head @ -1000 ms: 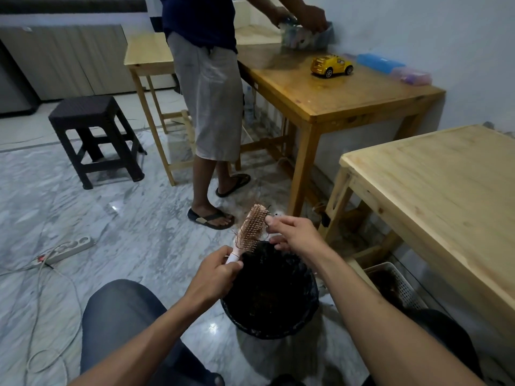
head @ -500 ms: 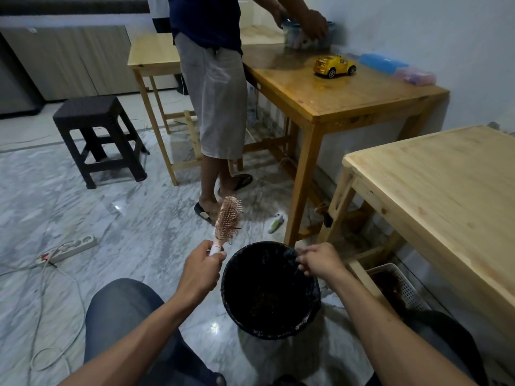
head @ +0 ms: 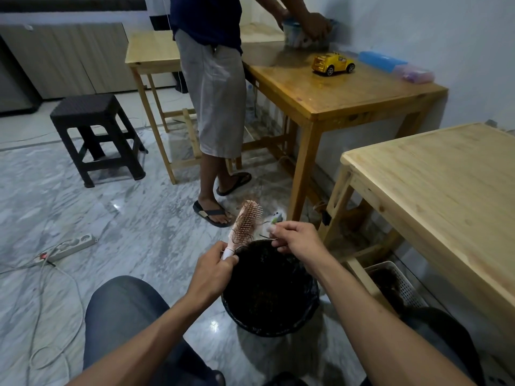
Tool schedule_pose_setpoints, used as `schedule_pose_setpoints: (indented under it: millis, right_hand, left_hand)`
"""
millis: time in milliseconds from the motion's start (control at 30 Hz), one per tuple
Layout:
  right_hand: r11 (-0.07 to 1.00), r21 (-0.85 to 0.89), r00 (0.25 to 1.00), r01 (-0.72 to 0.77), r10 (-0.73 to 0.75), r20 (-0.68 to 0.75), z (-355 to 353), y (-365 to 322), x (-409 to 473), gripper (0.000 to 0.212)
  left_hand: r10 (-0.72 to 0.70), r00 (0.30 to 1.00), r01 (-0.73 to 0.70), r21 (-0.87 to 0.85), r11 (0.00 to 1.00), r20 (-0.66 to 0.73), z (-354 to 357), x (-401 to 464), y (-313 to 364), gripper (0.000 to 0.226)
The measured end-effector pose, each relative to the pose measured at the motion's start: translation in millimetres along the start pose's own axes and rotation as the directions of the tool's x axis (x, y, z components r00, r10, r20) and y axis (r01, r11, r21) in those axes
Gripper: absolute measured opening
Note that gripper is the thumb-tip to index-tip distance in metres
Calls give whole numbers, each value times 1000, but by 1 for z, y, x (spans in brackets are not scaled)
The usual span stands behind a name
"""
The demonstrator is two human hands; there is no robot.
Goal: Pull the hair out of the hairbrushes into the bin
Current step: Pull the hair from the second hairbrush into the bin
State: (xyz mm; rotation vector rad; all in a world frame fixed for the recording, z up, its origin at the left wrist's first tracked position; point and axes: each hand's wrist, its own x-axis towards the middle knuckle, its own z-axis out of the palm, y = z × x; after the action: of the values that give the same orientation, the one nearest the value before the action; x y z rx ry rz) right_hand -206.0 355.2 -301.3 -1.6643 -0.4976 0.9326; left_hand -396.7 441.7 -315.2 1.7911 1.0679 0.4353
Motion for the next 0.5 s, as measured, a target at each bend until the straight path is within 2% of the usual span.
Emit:
schedule_pose_setpoints:
  millis: [167,300,400,500]
  right_hand:
    - [991,-9,968,-133,128,-218,-23,14,-1,13]
    - [955,-143,935,-259,211,-285,-40,35,-1,11]
    - [917,-285,954,-279,232,-189,-40,42,-1,14]
    - [836,-517,979,-183,205,-15,-32,38,1,39]
  left_hand:
    - [-163,973,132,-190,973,-161,-13,13,-18,9]
    - [-168,970,124,-238,963,-175,-18,17,-20,9]
    - [-119,983,90,-201,975,-138,-15,16,-19,9]
    - [-89,992,73,-171,983,-89,-8,12,-13,8]
